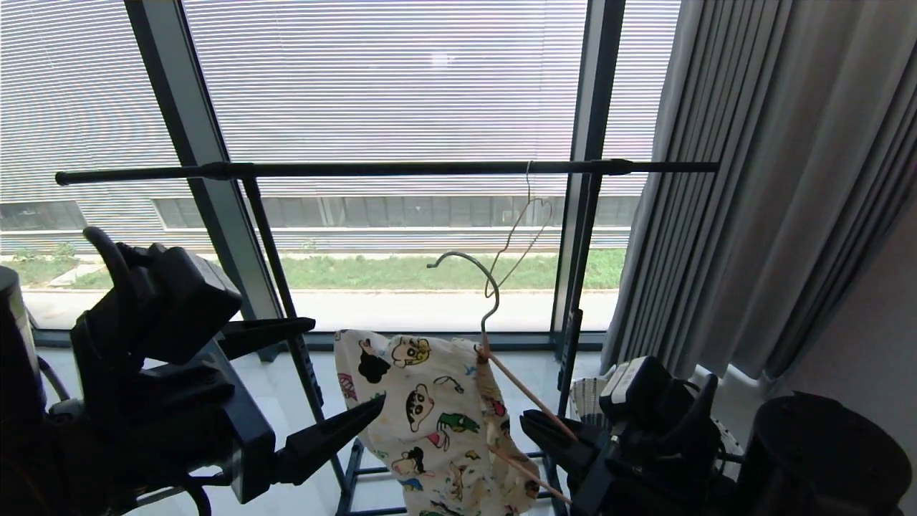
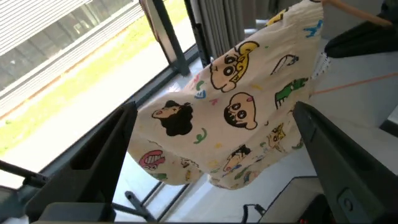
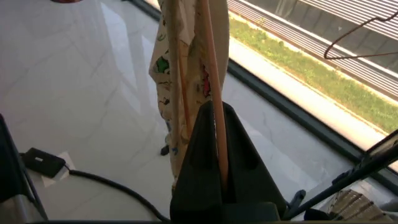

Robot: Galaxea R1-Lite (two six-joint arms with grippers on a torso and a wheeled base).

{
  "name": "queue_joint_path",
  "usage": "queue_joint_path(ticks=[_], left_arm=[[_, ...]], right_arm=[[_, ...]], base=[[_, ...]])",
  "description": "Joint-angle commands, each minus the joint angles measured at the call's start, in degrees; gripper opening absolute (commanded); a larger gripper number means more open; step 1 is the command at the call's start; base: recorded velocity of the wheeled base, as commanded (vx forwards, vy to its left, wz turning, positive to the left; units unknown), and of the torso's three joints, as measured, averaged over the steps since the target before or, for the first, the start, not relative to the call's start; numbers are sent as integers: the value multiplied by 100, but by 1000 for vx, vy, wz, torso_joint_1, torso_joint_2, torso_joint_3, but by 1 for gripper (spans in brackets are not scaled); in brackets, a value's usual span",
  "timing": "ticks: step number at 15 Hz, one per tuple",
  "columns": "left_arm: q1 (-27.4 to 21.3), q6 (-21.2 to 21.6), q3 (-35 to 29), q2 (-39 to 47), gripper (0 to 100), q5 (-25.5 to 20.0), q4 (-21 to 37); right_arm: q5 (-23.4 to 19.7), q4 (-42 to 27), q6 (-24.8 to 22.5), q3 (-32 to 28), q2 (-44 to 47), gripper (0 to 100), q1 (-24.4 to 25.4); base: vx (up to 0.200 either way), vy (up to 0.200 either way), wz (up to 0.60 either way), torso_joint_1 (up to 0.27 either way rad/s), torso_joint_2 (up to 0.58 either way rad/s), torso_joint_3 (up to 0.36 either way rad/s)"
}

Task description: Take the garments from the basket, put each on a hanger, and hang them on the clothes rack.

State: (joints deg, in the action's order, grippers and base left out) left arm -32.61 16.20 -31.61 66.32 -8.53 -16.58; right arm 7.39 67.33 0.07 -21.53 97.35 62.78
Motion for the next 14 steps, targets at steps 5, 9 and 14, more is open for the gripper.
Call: queue_joint_path(ticks=[5, 9, 14], left_arm=[[246, 1667, 955, -181, 100, -1432, -3], [-501, 1711, 955, 127, 100, -1432, -3], [-562, 1702, 867, 725, 100, -1405, -12]], right_arm=[[-1301, 457, -640, 1511, -727, 0, -117], [-1363, 457, -684, 1283, -568, 0, -29], [-1354, 457, -860, 993, -296, 0, 402]], base=[[0, 0, 0, 0, 0, 0], [0, 0, 0, 0, 0, 0], [0, 0, 0, 0, 0, 0]])
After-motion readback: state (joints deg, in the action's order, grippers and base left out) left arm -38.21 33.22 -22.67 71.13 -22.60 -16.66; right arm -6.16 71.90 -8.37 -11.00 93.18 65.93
